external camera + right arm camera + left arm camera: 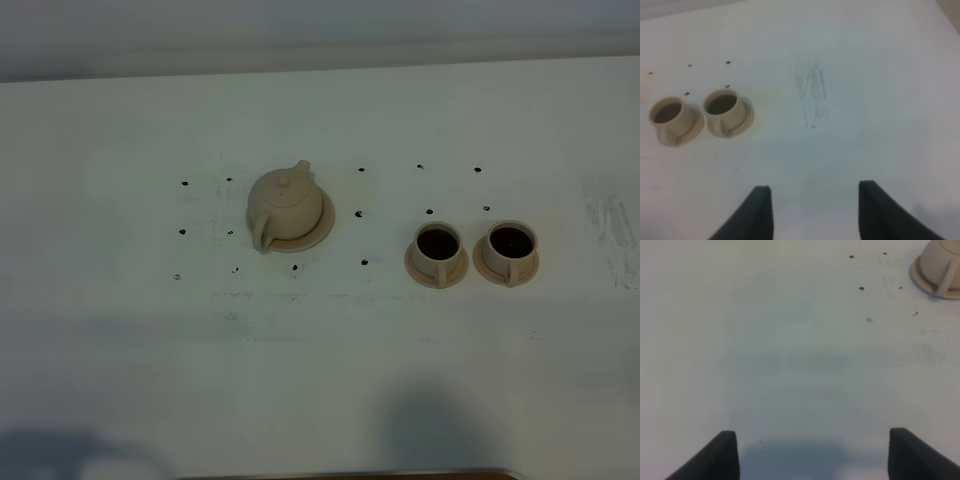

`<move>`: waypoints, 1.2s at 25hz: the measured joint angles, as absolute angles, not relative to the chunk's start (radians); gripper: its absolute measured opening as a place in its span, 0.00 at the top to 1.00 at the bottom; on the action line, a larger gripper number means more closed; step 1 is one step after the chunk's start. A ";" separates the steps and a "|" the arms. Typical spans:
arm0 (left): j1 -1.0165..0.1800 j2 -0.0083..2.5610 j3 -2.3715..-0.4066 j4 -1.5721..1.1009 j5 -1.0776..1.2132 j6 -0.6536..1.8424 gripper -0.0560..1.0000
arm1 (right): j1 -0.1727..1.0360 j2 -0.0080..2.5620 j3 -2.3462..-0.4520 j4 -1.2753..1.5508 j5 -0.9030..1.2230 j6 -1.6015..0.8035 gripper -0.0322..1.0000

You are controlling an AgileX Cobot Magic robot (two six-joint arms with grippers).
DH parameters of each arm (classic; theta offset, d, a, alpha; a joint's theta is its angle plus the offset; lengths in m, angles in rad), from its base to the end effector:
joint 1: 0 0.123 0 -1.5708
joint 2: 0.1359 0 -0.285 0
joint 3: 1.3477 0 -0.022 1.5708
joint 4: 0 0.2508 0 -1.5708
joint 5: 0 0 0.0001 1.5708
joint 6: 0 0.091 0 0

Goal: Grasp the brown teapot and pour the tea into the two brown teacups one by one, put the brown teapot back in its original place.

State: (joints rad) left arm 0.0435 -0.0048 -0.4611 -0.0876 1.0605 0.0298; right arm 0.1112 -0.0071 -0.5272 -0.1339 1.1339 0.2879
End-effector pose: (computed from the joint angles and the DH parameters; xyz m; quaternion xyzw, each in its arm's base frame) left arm -0.0011 -0.0070 0.2667 -0.0050 0.8611 -0.0252 0.5078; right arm -0.0114 -0.0124 0.2794 0.0821 0.8574 0.0346 0.5069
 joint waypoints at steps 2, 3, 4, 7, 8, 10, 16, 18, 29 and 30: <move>0.044 -0.005 -0.461 -0.088 1.061 0.029 0.38 | 0.111 -0.007 -0.527 -0.134 1.134 0.288 0.57; 0.044 -0.005 -0.461 -0.088 1.061 0.029 0.38 | 0.111 -0.007 -0.527 -0.134 1.134 0.288 0.57; 0.044 -0.005 -0.461 -0.088 1.061 0.029 0.38 | 0.111 -0.007 -0.527 -0.134 1.134 0.288 0.57; 0.044 -0.005 -0.461 -0.088 1.061 0.029 0.38 | 0.111 -0.007 -0.527 -0.134 1.134 0.288 0.57; 0.044 -0.005 -0.461 -0.088 1.061 0.029 0.38 | 0.111 -0.007 -0.527 -0.134 1.134 0.288 0.57; 0.044 -0.005 -0.461 -0.088 1.061 0.029 0.38 | 0.111 -0.007 -0.527 -0.134 1.134 0.288 0.57; 0.044 -0.005 -0.461 -0.088 1.061 0.029 0.39 | 0.110 -0.007 -0.527 -0.192 1.134 0.248 0.57; 0.044 -0.005 -0.461 -0.088 1.061 0.029 0.39 | 0.102 -0.007 -0.527 -0.198 1.134 0.246 0.57; 0.044 -0.005 -0.461 -0.088 1.061 0.029 0.39 | 0.091 -0.007 -0.527 -0.212 1.133 0.235 0.57; 0.044 -0.005 -0.461 -0.088 1.061 0.029 0.39 | 0.090 -0.007 -0.527 -0.212 1.133 0.235 0.57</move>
State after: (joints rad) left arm 0.0435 -0.0048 -0.4611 -0.0876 1.0605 0.0289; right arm 0.0900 -0.0071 -0.5272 -0.2117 1.1329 0.2346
